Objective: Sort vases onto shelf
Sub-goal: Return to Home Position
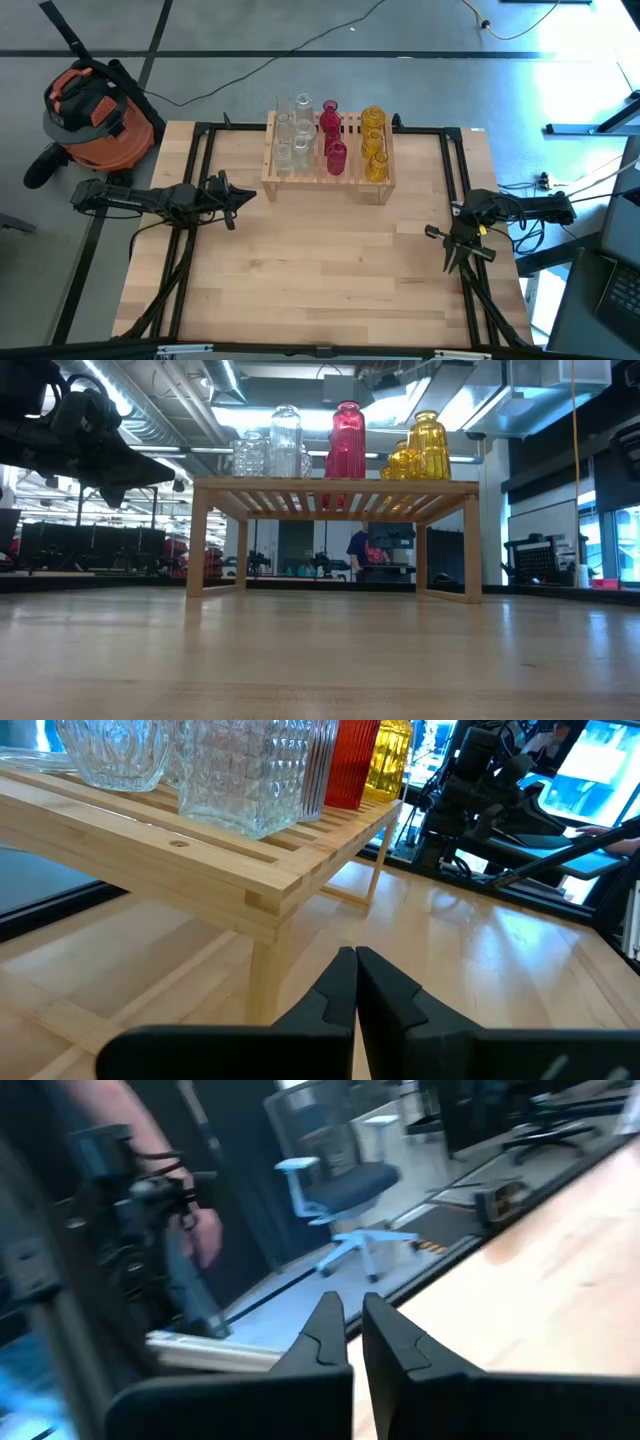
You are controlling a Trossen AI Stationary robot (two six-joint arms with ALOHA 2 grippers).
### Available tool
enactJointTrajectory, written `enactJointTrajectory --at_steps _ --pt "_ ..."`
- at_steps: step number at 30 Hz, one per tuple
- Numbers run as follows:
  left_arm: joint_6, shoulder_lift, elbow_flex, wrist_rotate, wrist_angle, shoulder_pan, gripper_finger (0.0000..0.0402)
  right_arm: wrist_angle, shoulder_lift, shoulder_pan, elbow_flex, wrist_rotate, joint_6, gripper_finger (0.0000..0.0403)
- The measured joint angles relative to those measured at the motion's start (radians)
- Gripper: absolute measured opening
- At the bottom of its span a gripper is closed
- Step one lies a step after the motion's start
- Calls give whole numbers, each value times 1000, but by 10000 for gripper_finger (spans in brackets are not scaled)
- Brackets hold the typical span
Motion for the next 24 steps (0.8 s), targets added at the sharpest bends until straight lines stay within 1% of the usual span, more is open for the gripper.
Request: enactJointTrajectory --at_steps 8,13,24 --pt "0 0 0 0 0 0 0 1 0 0 0 189 -1 1" --pt "0 0 0 0 0 0 0 1 0 0 0 262 -1 1" --pt "0 0 1 0 0 0 0 1 0 -1 0 274 -1 1"
